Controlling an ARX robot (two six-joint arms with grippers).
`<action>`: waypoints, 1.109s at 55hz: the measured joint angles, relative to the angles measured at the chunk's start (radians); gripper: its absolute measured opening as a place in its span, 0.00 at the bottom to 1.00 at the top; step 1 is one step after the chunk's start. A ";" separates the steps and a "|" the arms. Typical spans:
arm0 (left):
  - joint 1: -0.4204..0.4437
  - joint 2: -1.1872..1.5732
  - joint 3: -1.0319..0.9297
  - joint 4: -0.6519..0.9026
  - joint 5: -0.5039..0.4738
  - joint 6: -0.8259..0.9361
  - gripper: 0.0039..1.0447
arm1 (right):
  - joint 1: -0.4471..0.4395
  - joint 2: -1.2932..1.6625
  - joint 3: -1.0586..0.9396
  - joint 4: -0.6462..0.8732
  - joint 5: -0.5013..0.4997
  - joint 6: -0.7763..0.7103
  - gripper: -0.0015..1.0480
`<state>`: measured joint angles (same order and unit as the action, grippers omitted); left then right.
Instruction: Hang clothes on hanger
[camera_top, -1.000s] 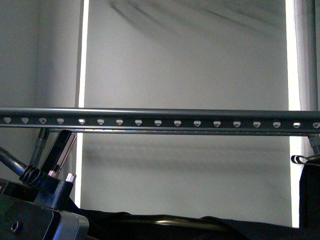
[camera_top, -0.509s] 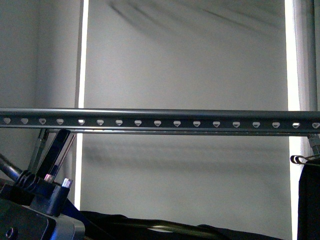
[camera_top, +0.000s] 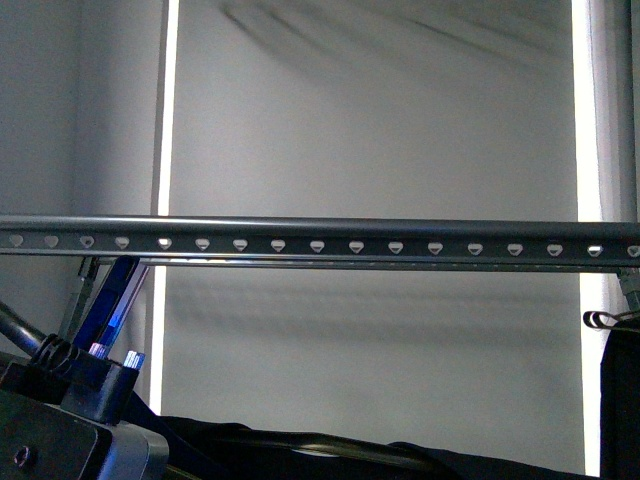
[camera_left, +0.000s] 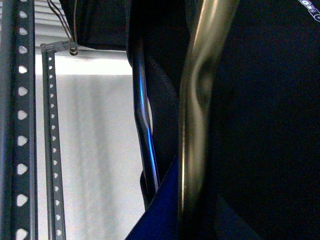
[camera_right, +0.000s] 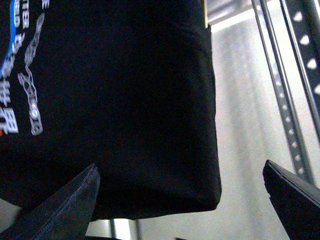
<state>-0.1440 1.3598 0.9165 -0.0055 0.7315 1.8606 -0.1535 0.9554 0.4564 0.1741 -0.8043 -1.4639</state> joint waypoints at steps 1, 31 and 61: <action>0.000 0.000 0.000 0.000 0.000 0.000 0.04 | 0.006 0.019 0.014 -0.002 0.006 -0.045 0.93; 0.000 0.000 0.000 0.000 0.001 0.000 0.04 | 0.198 0.388 0.315 0.026 0.224 -0.049 0.86; 0.000 0.000 0.008 0.006 0.005 -0.003 0.22 | 0.148 0.453 0.394 -0.058 0.166 0.139 0.10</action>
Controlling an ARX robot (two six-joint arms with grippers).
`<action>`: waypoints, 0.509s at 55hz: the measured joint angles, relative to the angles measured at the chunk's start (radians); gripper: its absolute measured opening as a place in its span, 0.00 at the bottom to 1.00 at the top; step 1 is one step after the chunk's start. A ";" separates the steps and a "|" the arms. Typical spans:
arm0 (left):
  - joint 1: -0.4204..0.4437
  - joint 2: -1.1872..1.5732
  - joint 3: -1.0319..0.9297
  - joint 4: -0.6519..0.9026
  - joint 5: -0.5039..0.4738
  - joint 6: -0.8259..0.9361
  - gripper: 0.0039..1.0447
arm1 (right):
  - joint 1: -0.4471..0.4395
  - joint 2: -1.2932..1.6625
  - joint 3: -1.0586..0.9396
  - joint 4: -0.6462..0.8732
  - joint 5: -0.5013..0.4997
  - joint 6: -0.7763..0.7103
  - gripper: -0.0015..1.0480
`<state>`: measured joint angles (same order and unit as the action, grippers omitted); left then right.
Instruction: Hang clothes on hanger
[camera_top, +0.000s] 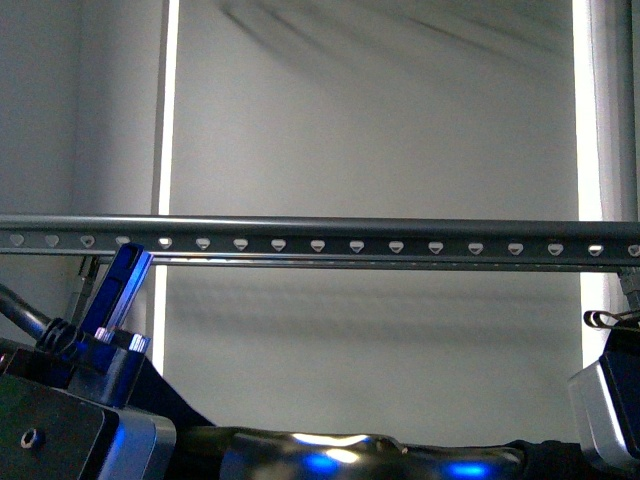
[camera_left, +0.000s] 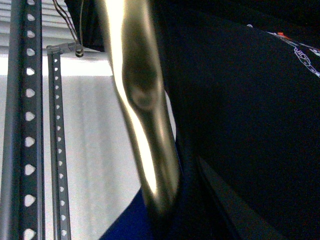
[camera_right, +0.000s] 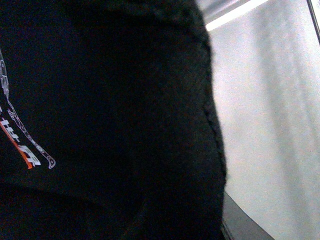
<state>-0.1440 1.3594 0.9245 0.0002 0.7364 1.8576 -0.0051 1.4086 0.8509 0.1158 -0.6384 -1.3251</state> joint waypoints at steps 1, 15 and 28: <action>0.000 0.000 0.001 0.001 0.001 0.002 0.25 | -0.010 0.000 -0.002 0.001 -0.005 0.011 0.10; -0.003 -0.003 0.014 0.005 0.006 0.004 0.74 | -0.157 0.003 -0.022 -0.039 -0.125 0.146 0.10; 0.000 -0.003 0.014 0.005 0.005 0.006 0.94 | -0.297 0.039 -0.022 -0.287 -0.118 0.198 0.09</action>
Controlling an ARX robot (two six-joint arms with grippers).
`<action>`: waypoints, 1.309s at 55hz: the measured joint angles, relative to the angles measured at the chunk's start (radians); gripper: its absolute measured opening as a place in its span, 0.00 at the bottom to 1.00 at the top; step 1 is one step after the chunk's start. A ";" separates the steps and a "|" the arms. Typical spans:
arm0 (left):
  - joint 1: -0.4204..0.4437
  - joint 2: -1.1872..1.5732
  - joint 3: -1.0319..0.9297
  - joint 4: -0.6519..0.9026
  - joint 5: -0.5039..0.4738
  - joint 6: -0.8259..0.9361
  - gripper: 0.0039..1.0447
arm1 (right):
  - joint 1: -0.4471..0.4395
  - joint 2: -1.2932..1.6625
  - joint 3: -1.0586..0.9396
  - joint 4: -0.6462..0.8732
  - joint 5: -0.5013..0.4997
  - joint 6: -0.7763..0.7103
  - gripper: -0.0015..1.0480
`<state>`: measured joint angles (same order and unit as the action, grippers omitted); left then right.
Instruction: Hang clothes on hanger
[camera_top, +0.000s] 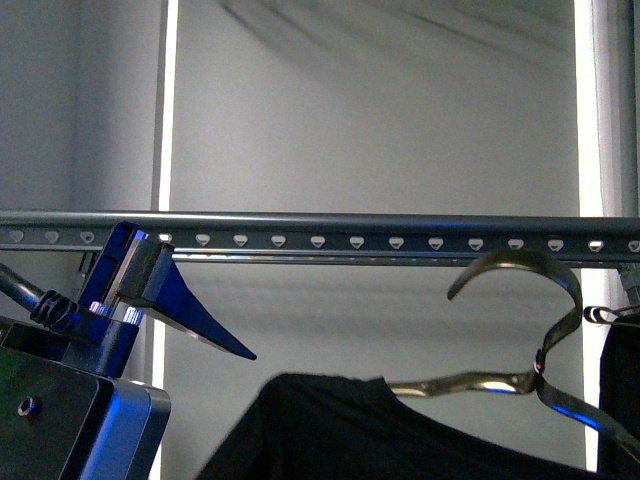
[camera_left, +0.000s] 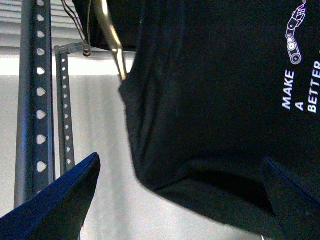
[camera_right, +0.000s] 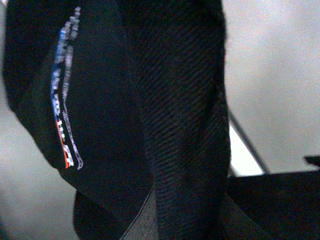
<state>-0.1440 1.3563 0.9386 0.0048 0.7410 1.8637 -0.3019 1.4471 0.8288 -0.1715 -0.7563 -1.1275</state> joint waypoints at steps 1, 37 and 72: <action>0.000 0.000 0.000 0.000 0.000 0.000 0.94 | -0.005 0.003 0.000 -0.010 0.000 0.000 0.09; 0.170 -0.126 -0.081 0.413 -0.731 -2.103 0.80 | 0.039 -0.010 0.192 0.021 0.087 0.816 0.09; 0.143 -0.521 -0.679 0.561 -0.742 -1.869 0.03 | 0.115 0.235 0.640 -0.130 0.288 1.223 0.09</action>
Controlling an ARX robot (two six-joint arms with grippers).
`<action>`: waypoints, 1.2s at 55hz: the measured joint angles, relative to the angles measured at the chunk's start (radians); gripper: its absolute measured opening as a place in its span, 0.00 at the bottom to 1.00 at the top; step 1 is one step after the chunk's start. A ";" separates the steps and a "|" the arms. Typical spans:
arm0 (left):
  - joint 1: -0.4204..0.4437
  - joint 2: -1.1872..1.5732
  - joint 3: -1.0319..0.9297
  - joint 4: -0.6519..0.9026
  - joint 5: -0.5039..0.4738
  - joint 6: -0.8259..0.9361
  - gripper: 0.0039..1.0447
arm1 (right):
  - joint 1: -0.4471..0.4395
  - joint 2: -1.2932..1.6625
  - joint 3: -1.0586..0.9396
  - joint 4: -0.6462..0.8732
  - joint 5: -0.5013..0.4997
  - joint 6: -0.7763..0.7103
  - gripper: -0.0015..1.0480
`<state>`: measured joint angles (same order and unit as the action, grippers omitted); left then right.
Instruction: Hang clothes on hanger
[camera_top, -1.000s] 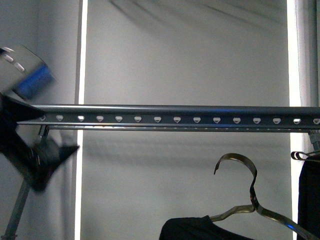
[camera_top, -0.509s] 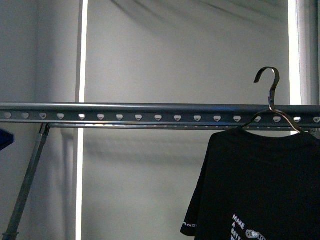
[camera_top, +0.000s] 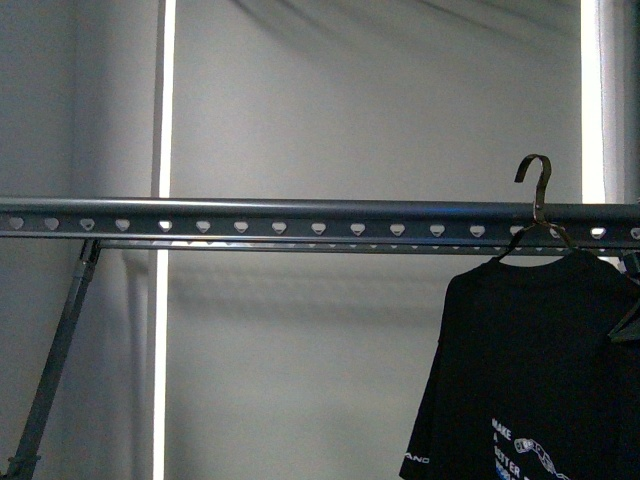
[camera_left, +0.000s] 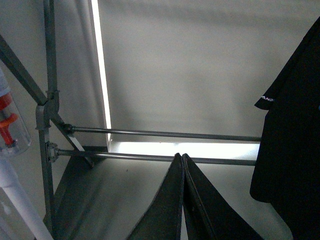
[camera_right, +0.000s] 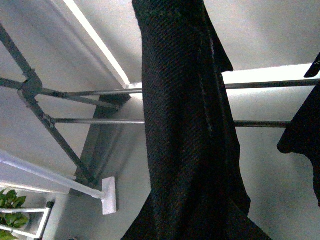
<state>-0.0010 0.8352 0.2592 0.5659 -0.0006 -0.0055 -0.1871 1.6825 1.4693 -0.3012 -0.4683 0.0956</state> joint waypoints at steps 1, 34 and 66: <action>0.000 -0.009 -0.011 0.000 0.000 0.000 0.03 | 0.000 0.010 0.009 -0.002 0.004 0.004 0.09; 0.000 -0.283 -0.186 -0.090 0.000 0.001 0.03 | 0.012 0.129 0.018 0.064 0.074 0.054 0.09; 0.000 -0.530 -0.241 -0.256 0.000 0.003 0.03 | -0.012 -0.797 -0.999 0.810 0.104 0.015 0.93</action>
<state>-0.0010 0.3054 0.0181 0.3099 -0.0010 -0.0021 -0.1993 0.8856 0.4698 0.5091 -0.3645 0.1104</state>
